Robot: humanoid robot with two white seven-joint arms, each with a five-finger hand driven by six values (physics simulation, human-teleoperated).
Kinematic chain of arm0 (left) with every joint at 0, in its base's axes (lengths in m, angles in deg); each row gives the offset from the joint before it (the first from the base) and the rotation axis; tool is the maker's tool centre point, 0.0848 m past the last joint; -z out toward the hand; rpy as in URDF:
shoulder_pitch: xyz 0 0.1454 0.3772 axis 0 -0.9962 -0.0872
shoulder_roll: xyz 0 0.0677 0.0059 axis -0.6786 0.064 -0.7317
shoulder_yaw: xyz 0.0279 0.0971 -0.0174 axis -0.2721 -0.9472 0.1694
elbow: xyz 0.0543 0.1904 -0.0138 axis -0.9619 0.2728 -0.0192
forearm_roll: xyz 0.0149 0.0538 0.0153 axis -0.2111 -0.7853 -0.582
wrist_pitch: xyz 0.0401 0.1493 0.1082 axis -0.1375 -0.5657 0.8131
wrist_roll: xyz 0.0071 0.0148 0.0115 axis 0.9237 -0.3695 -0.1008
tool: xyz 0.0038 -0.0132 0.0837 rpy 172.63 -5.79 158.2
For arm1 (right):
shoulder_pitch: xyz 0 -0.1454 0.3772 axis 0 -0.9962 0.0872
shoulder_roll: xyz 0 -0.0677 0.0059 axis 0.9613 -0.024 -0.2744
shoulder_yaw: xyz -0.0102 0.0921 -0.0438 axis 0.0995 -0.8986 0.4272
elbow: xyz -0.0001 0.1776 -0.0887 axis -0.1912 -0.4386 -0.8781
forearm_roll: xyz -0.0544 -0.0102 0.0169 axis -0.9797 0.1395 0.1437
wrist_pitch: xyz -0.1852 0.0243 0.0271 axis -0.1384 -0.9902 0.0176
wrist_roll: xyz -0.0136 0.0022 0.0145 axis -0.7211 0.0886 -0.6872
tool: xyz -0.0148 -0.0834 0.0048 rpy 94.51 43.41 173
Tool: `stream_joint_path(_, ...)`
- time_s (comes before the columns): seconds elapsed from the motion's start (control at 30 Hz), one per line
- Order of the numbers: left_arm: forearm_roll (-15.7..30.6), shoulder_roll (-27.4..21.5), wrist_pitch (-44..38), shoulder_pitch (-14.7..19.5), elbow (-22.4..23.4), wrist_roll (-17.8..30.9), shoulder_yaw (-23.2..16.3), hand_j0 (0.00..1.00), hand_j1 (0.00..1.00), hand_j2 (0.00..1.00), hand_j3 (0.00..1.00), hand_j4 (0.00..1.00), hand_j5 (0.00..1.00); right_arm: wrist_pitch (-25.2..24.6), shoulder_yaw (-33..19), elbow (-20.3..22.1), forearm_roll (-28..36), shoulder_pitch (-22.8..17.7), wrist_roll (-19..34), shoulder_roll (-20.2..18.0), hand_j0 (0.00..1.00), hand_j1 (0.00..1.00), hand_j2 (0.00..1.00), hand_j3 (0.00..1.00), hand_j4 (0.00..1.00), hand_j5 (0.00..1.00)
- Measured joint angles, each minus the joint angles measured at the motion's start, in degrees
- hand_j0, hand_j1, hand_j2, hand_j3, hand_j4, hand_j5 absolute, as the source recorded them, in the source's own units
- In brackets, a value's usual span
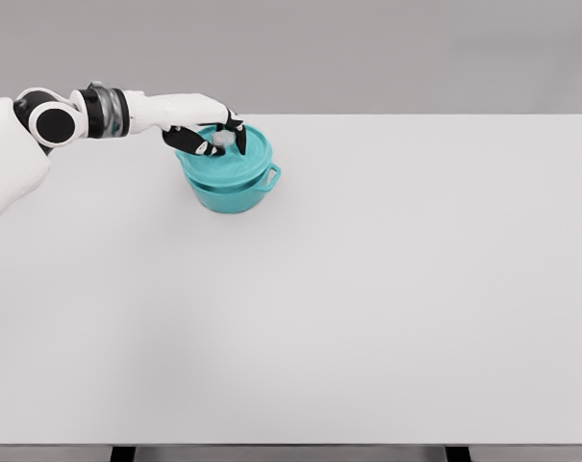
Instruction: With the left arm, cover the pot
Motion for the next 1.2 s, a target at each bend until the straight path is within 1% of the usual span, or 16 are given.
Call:
stream_joint_path(0.33, 0.08, -0.07, 0.00, -0.26, -0.30, -0.01, -0.07, 0.50, 0.50, 0.50, 0.50, 0.50, 0.50, 0.00, 0.00, 0.00, 0.00, 0.00, 0.00, 0.00, 1.00, 1.00, 1.00, 1.00, 1.00, 1.00)
stream_joint_path(0.43, 0.06, -0.07, 0.01, -0.79, -0.43, -0.02, -0.04, 0.50, 0.50, 0.50, 0.50, 0.50, 0.50, 0.00, 0.00, 0.00, 0.00, 0.00, 0.00, 0.00, 1.00, 1.00, 1.00, 1.00, 1.00, 1.00)
stream_joint_path(0.8, -0.04, -0.19, 0.00, -0.79, -0.25, -0.06, 0.27, 0.53, 0.53, 0.53, 0.53, 0.53, 0.53, 0.00, 0.00, 0.00, 0.00, 0.00, 0.00, 0.00, 1.00, 1.00, 1.00, 1.00, 1.00, 1.00)
stream_joint_path(1.07, -0.11, -0.14, 0.00, -0.70, 0.20, -0.13, 0.51, 0.54, 0.54, 0.54, 0.54, 0.54, 0.54, 0.00, 0.00, 0.00, 0.00, 0.00, 0.00, 0.00, 1.00, 1.00, 1.00, 1.00, 1.00, 1.00)
stream_joint_path(1.13, -0.11, -0.11, -0.01, -0.70, 0.23, -0.16, 0.52, 0.56, 0.56, 0.56, 0.56, 0.56, 0.56, 0.00, 0.00, 0.00, 0.00, 0.00, 0.00, 0.00, 1.00, 1.00, 1.00, 1.00, 1.00, 1.00)
stream_joint_path(1.2, -0.13, -0.09, 0.00, -0.79, 0.24, -0.28, 0.78, 0.74, 0.74, 0.74, 0.74, 0.74, 0.74, 0.00, 0.00, 0.00, 0.00, 0.00, 0.00, 0.00, 1.00, 1.00, 1.00, 1.00, 1.00, 1.00)
